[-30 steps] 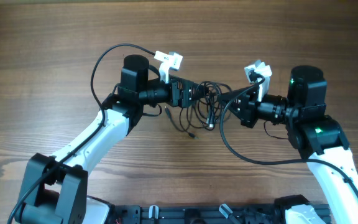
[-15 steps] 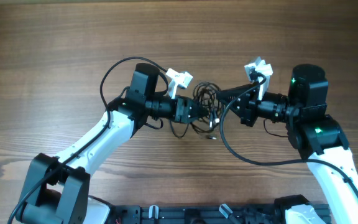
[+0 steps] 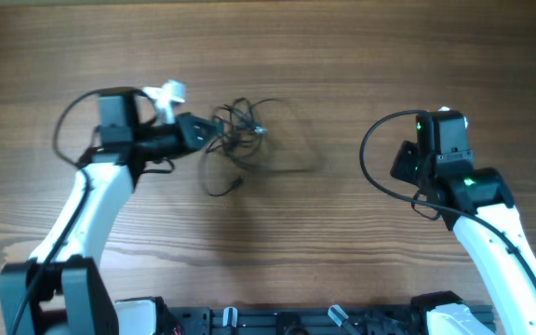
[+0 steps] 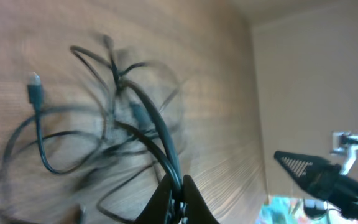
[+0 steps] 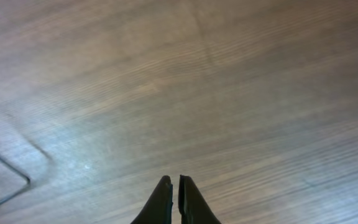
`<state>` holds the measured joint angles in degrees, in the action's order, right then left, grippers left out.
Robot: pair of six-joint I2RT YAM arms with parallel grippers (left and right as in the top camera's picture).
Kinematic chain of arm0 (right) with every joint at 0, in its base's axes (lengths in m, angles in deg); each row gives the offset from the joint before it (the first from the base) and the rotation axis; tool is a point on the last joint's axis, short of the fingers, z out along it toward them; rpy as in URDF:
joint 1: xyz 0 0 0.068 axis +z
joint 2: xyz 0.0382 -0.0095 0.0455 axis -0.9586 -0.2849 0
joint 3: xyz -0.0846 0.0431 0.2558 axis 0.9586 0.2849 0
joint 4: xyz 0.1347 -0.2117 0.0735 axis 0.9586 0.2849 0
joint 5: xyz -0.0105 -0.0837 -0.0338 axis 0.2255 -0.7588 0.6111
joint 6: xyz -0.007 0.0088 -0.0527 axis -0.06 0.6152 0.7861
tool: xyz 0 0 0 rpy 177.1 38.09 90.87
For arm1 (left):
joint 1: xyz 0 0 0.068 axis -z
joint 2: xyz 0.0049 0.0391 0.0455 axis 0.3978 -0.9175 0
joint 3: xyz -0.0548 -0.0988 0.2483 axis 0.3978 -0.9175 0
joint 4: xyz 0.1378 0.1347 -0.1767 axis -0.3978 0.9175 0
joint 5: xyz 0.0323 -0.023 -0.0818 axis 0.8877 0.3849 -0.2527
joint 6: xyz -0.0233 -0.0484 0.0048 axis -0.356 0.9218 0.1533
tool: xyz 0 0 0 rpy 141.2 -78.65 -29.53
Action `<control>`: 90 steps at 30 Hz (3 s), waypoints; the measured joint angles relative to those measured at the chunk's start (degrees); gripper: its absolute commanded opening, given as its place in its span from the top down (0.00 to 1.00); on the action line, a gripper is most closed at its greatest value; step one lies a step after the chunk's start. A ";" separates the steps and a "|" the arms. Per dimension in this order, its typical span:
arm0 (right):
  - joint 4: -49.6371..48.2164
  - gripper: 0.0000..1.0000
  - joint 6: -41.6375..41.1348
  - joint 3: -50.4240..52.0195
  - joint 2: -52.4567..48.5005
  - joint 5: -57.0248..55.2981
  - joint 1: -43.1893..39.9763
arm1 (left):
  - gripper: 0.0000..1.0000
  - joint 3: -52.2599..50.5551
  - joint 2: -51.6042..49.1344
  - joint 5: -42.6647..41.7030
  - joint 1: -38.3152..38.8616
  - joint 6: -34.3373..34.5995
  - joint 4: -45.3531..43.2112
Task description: Untangle cables
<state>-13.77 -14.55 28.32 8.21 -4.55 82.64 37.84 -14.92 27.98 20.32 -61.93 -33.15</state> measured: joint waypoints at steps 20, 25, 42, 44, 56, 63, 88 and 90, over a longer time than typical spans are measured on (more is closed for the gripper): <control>-20.00 0.50 19.74 0.00 -16.79 55.63 0.28 | 0.96 -0.04 1.64 -16.50 23.37 -5.16 -12.04; -20.41 0.64 21.73 0.00 -20.46 58.42 0.98 | 0.96 -0.04 1.68 -15.91 23.76 -5.18 -14.64; -17.55 0.96 8.11 0.00 -24.85 18.80 -6.12 | 0.96 0.00 3.41 11.34 10.60 -8.41 10.25; -16.48 0.96 7.19 0.00 -24.00 16.09 -10.97 | 0.96 0.00 3.43 16.83 3.80 -8.59 10.99; -35.65 0.96 5.60 0.50 9.81 22.47 -14.62 | 0.96 0.00 3.63 15.67 -21.00 0.00 11.21; -51.60 0.96 9.25 0.07 21.18 11.45 -14.64 | 0.96 0.00 3.78 25.31 -22.47 1.92 12.07; -26.36 0.37 4.81 -0.13 -11.34 25.20 -23.32 | 0.96 0.00 3.93 39.23 3.98 -1.27 21.11; -25.33 0.35 7.61 -0.20 -12.28 40.35 -18.67 | 0.96 0.00 3.93 39.80 3.98 -1.27 21.11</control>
<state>-39.10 -6.94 28.12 -4.08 35.80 63.97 37.84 -10.98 67.78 24.30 -63.19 -12.04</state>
